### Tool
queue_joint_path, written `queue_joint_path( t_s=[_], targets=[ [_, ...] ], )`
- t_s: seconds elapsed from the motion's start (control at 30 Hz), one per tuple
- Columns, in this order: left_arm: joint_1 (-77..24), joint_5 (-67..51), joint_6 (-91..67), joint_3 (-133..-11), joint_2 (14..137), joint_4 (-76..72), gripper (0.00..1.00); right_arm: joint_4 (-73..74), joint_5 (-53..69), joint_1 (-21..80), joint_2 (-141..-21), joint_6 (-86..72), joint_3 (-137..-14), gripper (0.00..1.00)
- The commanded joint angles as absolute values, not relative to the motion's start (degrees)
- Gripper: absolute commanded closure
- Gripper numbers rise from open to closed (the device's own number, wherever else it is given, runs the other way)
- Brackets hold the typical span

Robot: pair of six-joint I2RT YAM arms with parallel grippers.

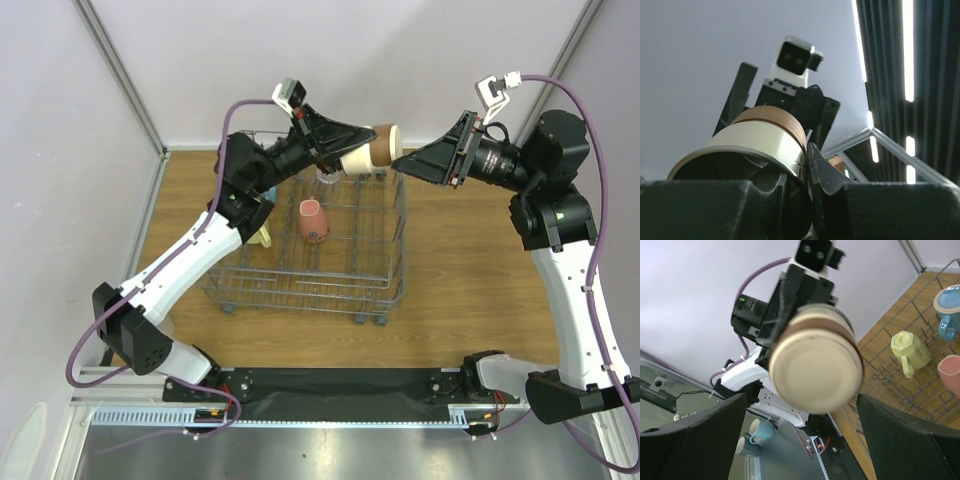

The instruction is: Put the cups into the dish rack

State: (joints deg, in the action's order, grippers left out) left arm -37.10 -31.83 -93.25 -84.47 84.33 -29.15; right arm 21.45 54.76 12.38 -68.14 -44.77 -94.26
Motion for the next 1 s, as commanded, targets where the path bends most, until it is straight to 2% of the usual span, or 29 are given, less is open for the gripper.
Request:
queue_joint_path(
  t_s=[0.0, 0.17, 0.3, 0.37, 0.6, 0.7, 0.8, 0.9, 0.93, 0.97],
  targets=[
    [-38.1, -31.4, -102.9, -83.1, 83.6, -28.1, 1.00, 22.6, 54.7, 13.1, -68.7, -39.9, -98.2, 0.00],
    [-38.1, -31.6, -101.7, -84.5, 81.6, -17.9, 1.00, 25.0, 54.3, 14.4, -70.7, -37.6, -99.7, 0.02],
    [-38.1, -32.7, -103.0, -84.5, 82.7, -17.6, 1.00, 25.2, 53.6, 17.6, -72.2, -36.7, -99.9, 0.05],
    [-38.1, -34.0, -103.0, -85.4, 83.4, -15.8, 1.00, 24.3, 53.0, 18.5, -72.3, -36.8, -99.8, 0.11],
    [-38.1, -35.9, -103.5, -85.3, 83.8, -15.4, 1.00, 24.7, 50.3, 20.7, -73.9, -36.4, -100.0, 0.11],
    [-38.1, -36.1, -104.2, -84.2, 83.6, -15.9, 1.00, 24.1, 50.1, 20.9, -74.5, -36.9, -100.0, 0.17],
    [-38.1, -37.3, -105.9, -83.9, 84.6, -18.4, 1.00, 24.4, 49.4, 21.1, -74.8, -36.9, -99.9, 0.27],
    [-38.1, -38.4, -106.1, -84.5, 85.4, -19.5, 0.99, 23.7, 50.0, 21.0, -75.3, -37.4, -100.0, 0.58],
    [-38.0, -38.6, -106.1, -83.8, 85.5, -20.1, 0.96, 23.6, 49.9, 21.0, -75.5, -37.6, -100.0, 0.79],
    [-38.1, -38.6, -106.2, -83.2, 85.4, -21.2, 0.78, 23.6, 49.9, 21.0, -75.7, -37.7, -100.1, 0.90]
  ],
)
